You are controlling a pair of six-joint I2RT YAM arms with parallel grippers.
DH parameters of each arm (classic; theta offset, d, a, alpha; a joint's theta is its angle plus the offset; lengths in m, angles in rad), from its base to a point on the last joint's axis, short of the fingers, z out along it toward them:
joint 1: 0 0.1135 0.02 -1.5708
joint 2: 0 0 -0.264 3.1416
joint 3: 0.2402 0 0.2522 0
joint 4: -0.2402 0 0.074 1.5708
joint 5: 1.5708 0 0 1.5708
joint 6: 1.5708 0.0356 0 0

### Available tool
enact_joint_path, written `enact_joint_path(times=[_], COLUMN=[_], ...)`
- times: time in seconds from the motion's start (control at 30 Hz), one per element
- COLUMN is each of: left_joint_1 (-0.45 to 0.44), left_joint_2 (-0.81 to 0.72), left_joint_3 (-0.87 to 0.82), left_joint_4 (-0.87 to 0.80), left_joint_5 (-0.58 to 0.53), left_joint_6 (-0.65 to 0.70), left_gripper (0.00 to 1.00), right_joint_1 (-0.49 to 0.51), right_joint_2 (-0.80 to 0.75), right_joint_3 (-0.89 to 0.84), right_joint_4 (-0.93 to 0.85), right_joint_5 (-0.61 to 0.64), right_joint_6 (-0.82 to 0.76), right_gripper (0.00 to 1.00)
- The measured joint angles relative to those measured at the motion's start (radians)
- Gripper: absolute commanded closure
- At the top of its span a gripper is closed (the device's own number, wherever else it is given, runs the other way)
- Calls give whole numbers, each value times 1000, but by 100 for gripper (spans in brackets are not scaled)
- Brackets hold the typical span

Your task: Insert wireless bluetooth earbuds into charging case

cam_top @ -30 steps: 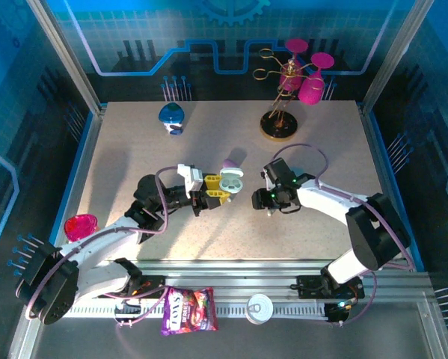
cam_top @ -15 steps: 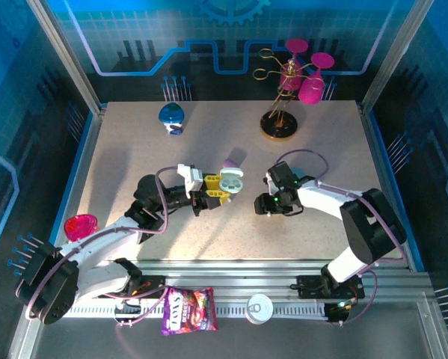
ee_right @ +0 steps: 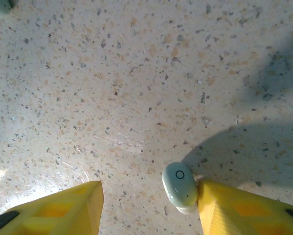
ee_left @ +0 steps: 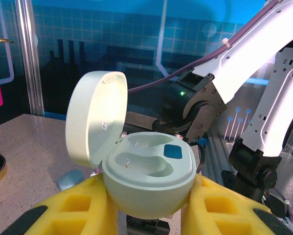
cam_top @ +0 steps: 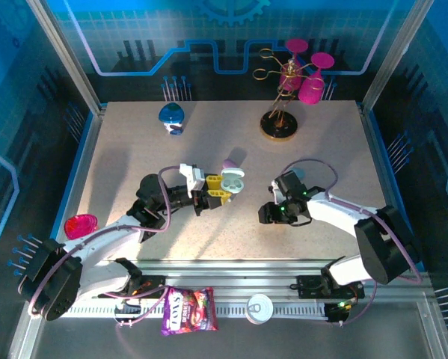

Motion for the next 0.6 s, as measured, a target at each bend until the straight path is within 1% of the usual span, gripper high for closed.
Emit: enact_joint_path(times=[0.3, 0.6], left_joint_1=[0, 0], left_joint_2=[0, 0], left_joint_3=[0, 0], left_joint_4=[0, 0], left_joint_5=[0, 0], left_joint_6=[0, 0], left_gripper=[75, 75], right_joint_1=[-11, -87], right_joint_2=[-18, 47], right_joint_3=[2, 22], right_joint_4=[-16, -4], right_joint_5=[23, -5], right_joint_6=[-29, -98], right_gripper=[47, 51])
